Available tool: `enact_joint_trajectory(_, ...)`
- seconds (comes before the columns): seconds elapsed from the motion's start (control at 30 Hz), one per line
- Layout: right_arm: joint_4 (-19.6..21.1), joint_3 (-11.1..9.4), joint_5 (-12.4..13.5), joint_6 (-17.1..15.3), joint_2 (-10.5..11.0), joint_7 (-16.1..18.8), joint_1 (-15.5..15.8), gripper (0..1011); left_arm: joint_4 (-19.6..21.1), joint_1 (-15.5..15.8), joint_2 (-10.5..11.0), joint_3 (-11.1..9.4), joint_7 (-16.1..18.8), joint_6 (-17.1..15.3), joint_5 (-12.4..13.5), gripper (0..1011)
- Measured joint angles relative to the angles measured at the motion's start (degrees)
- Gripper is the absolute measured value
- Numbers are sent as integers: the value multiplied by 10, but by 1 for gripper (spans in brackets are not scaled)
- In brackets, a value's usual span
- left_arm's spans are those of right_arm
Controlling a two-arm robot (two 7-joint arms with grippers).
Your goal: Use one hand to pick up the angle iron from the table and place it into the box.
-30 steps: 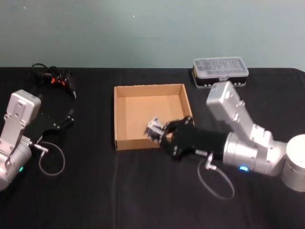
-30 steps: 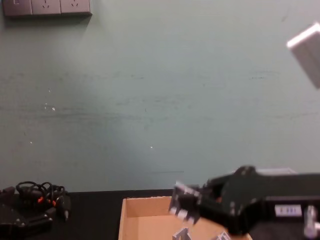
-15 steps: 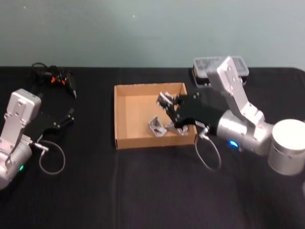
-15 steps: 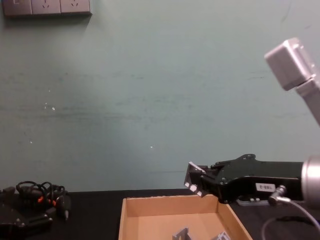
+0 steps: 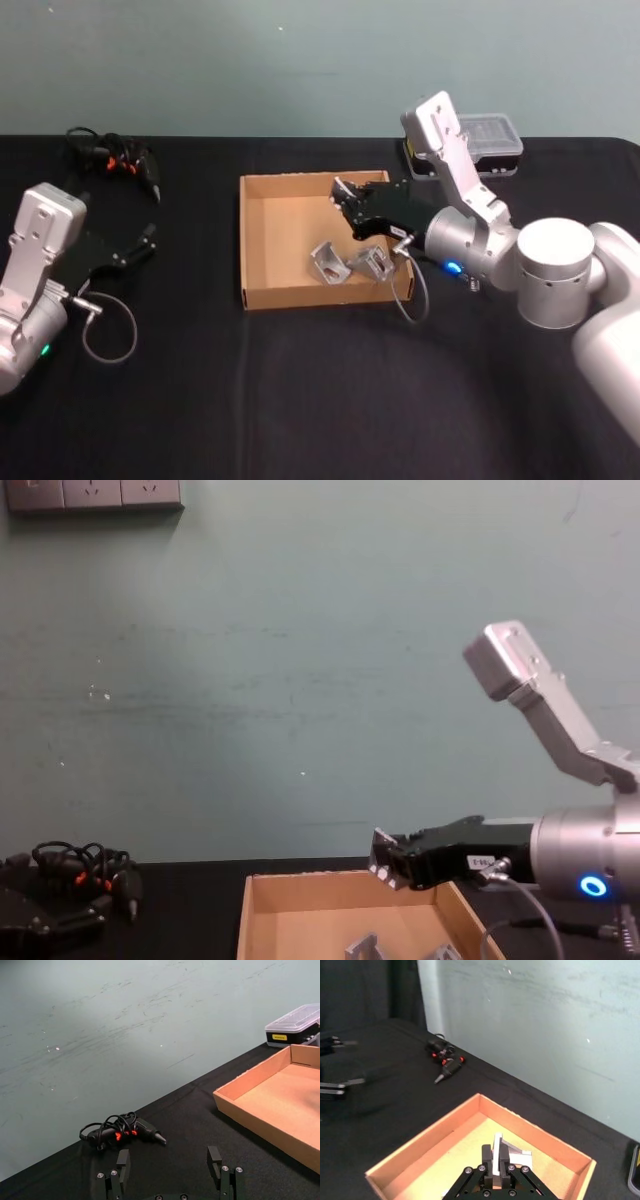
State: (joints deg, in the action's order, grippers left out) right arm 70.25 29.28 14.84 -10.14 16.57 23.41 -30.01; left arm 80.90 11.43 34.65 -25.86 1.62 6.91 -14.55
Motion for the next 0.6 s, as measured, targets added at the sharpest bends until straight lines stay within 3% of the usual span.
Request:
enact_joint_trajectory(0.33,-96,-7,-13,3,-42,-6,-31,82,0,0,0,0,0,0,0,1011)
enact_joint_trajectory(0.6,-138,-17,-21,5,-60,-11,-39,82,0,0,0,0,0,0,0,1011)
